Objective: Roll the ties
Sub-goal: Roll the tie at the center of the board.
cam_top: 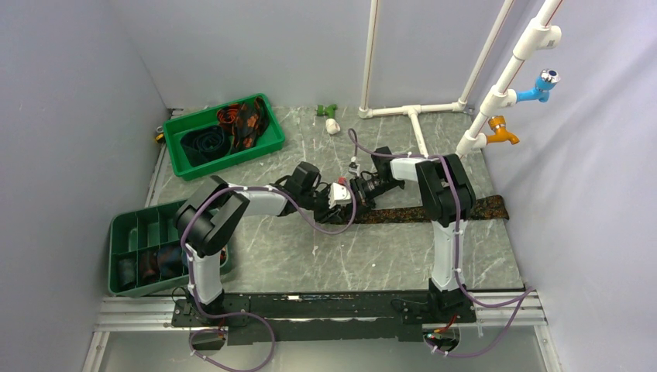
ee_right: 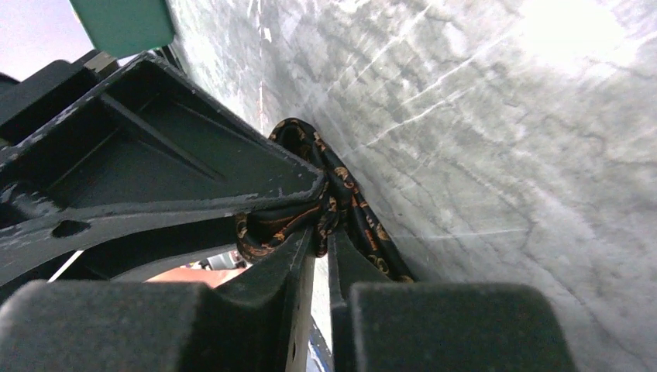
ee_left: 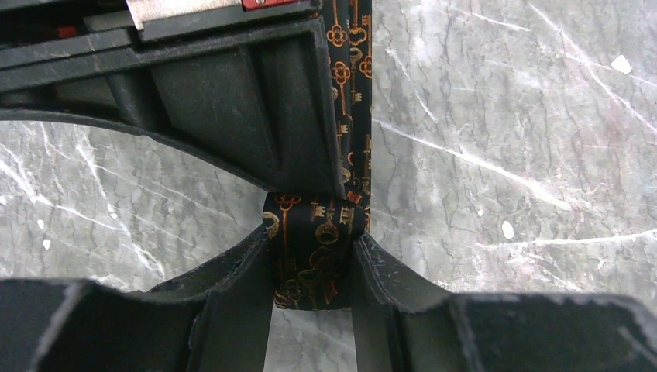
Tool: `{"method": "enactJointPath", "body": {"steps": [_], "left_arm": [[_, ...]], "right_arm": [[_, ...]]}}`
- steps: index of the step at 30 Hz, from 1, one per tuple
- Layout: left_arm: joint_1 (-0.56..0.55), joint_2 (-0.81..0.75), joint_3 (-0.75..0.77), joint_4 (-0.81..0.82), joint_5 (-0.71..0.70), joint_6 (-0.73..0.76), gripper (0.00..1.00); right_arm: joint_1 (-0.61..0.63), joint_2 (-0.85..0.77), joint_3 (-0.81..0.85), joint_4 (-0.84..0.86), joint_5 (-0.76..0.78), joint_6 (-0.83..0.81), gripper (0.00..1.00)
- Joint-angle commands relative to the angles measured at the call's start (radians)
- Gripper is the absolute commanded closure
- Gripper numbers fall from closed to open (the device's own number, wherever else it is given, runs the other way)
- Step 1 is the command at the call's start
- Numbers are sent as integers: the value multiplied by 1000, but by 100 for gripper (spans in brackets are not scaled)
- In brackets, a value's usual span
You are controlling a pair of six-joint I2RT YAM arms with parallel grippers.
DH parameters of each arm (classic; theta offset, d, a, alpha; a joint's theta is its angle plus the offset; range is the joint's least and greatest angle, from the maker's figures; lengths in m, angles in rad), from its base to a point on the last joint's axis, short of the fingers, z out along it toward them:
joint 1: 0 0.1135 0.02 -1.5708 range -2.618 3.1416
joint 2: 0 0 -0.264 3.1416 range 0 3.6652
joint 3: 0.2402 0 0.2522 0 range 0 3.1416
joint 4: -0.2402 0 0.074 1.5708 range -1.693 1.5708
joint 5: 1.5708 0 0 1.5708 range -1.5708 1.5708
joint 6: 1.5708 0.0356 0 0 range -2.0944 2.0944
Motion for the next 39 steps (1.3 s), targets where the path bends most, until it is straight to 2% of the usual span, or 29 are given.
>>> {"method": "enactJointPath", "body": {"steps": [1,4,8,12,14,21,29,31,34,37,39], "left_arm": [[-8,40,-16,-149,-76,56,60],[-10,41,-14,-177,-97,70,60],[-14,53,11,-213,-112,69,61],[-22,64,30,-219,-126,55,61],[-25,70,42,-222,-129,48,61],[-34,71,45,-227,-137,39,61],[-38,70,54,-233,-138,53,60],[-40,71,58,-235,-137,51,60],[-48,76,59,-239,-138,55,60],[-49,74,56,-241,-137,56,60],[-50,73,54,-243,-138,59,60]], "right_arm": [[-11,-54,-2,-72,75,-105,81],[-44,-101,6,-149,69,-164,70],[-59,-146,9,-233,22,-216,62],[-48,-186,-28,-147,-15,-130,53],[-34,-173,-29,-95,-19,-74,52],[-11,-106,-37,36,17,53,55],[-11,-75,-17,48,42,54,75],[-13,-67,-15,59,37,68,75],[-12,-76,-17,92,15,101,66],[-12,-79,-20,109,3,117,66],[-11,-79,-23,108,6,114,77]]}}
